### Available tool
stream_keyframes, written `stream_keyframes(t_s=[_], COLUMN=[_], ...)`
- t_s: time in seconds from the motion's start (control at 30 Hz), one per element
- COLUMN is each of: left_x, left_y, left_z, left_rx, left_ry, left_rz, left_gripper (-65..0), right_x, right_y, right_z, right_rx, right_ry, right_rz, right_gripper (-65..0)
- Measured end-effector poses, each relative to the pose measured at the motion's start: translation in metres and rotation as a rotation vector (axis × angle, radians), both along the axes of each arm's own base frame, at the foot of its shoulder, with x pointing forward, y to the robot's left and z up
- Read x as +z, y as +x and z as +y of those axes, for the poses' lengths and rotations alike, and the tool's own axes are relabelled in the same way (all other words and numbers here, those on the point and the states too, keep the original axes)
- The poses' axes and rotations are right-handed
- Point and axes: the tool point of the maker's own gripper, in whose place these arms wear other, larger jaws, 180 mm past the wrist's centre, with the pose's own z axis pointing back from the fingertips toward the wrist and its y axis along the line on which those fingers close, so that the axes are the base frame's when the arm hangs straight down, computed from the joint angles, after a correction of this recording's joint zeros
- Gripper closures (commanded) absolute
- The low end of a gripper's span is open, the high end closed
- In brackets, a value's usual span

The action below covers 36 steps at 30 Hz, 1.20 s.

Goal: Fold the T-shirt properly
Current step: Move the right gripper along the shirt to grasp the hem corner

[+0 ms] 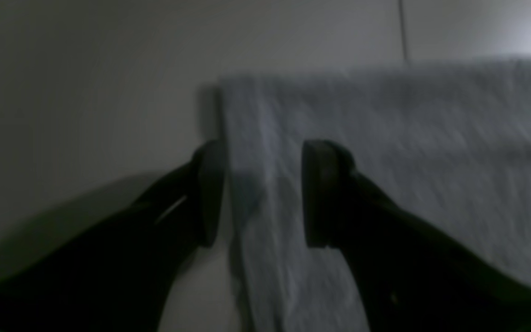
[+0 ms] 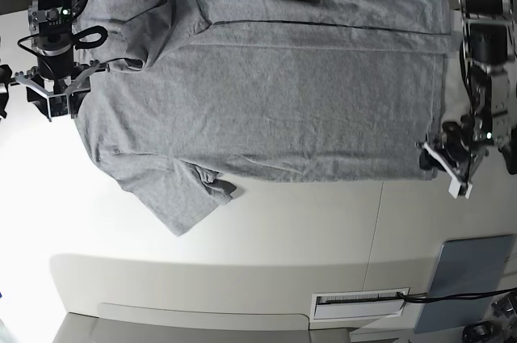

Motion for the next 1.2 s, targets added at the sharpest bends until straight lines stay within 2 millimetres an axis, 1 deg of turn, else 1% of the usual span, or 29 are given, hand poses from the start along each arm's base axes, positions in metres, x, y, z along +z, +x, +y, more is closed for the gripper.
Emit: stream_keyframes(t_s=[0.07,0.17,0.3,0.5,0.53,0.6,0.7,0.73,0.83,0.87,0.93,1.0,1.03,1.13,1.2], left_x=[-0.003,-0.01,-0.013,-0.016,-0.017,-0.016,-0.016,-0.016,-0.016,-0.016,-0.016,-0.016,-0.016,-0.016,-0.017], left_y=[0.003,0.0,0.002,0.004,0.003,0.002,0.002,0.002,0.002,0.002,0.002,0.002,0.002,0.001,0.0], left_z=[0.002,0.001,-0.009,-0.007,-0.008,-0.014,-0.022,-0.022,-0.022,-0.022,-0.023,-0.023,-0.023,-0.024,-0.024], left_rx=[0.018,0.023,0.014,0.06,0.059,0.023,-0.01,-0.011,-0.01,-0.01,-0.01,-0.01,-0.011,-0.012,-0.013], left_ry=[-0.006,-0.011,-0.025,-0.004,-0.006,-0.016,-0.049,-0.048,-0.049,-0.049,-0.051,-0.052,-0.051,-0.052,-0.052], left_rz=[0.022,0.061,0.066,0.076,0.076,0.081,0.08,0.081,0.081,0.081,0.08,0.08,0.083,0.091,0.095], left_gripper=[-28.4,-28.3,-28.3,-27.7,-26.4,-19.7,-3.0,0.0,0.0,0.0,0.0,0.0,0.0,0.0,0.0], right_x=[-0.001,-0.001,-0.002,-0.002,-0.003,-0.003,-0.003,-0.003,0.001,0.001,-0.006,-0.013,-0.015,-0.019,-0.024], right_y=[-0.001,-0.001,-0.002,-0.002,-0.002,-0.002,-0.002,-0.002,0.001,0.004,0.012,0.024,0.031,0.056,0.075], right_z=[0.0,-0.001,-0.003,-0.002,-0.001,0.0,0.0,0.0,0.002,0.007,0.015,0.02,0.019,0.003,0.001], right_rx=[-0.003,-0.009,-0.018,-0.014,-0.007,-0.002,0.001,0.001,0.019,0.047,0.125,0.188,0.193,0.15,0.124], right_ry=[0.001,0.004,0.001,0.006,0.003,-0.001,-0.004,-0.004,-0.005,-0.005,-0.004,0.003,0.007,0.021,0.083], right_rz=[0.007,0.008,0.011,0.014,0.019,0.02,0.022,0.022,-0.003,-0.003,0.037,0.069,0.071,0.06,0.059], right_gripper=[-26.6,-26.6,-26.6,-26.6,-26.6,-26.6,-26.6,-26.6,-26.6,-26.6,-26.9,-29.5,-29.5,-29.5,-29.5])
